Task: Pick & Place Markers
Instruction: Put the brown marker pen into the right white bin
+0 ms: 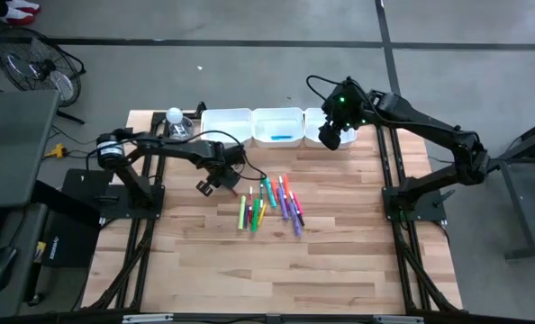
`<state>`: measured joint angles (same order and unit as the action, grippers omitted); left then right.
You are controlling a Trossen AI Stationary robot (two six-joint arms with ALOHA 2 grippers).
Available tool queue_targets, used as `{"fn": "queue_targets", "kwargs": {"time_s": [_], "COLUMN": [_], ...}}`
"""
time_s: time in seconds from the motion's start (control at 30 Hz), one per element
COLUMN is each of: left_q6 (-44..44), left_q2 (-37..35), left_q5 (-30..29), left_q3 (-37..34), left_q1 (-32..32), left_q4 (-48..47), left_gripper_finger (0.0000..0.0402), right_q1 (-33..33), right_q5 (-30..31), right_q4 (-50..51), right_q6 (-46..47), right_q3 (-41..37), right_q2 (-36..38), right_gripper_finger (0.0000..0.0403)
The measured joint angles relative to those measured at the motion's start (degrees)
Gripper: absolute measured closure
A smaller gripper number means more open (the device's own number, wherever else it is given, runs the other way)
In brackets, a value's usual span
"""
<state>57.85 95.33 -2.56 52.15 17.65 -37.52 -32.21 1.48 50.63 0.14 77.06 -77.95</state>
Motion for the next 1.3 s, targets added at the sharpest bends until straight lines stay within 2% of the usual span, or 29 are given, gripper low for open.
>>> {"fn": "queue_targets", "kwargs": {"time_s": [0.27, 0.5, 0.63, 0.77, 0.93, 1.1, 1.3], "left_q6": [2.31, 0.43, -3.51, -7.16, -9.49, -10.61, -12.33], "left_q2": [3.65, 3.87, 3.89, 3.89, 4.09, 4.33, 4.45], "left_q5": [2.32, 2.79, 3.19, 4.59, 4.84, 6.13, 7.07], "left_q3": [0.11, 0.12, 0.06, 0.01, 1.35, 3.02, 4.81], "left_q1": [0.09, 0.02, 0.02, 0.06, 0.07, 0.07, 0.00], "left_q4": [-1.24, -2.52, -2.55, -1.76, -1.66, -0.78, 0.24], "left_gripper_finger": [0.0301, 0.0380, 0.0381, 0.0380, 0.0380, 0.0380, 0.0381], "right_q1": [-0.02, 0.00, 0.02, 1.33, 4.32, 7.93, 12.92], "right_q5": [0.00, 0.00, -0.04, -1.20, -1.66, -3.96, -6.09], "right_q4": [0.17, 1.15, 3.91, 3.64, -4.34, -17.93, -36.81], "right_q6": [0.04, 1.14, 3.05, 4.85, 5.43, 8.31, 10.38], "right_q3": [-0.01, -0.02, -0.65, -6.16, -17.62, -27.53, -35.92], "right_q2": [0.00, 0.00, 0.04, 0.52, 1.46, 2.76, 3.44], "right_gripper_finger": [0.0203, 0.0203, 0.0203, 0.0203, 0.0203, 0.0203, 0.0203]}}
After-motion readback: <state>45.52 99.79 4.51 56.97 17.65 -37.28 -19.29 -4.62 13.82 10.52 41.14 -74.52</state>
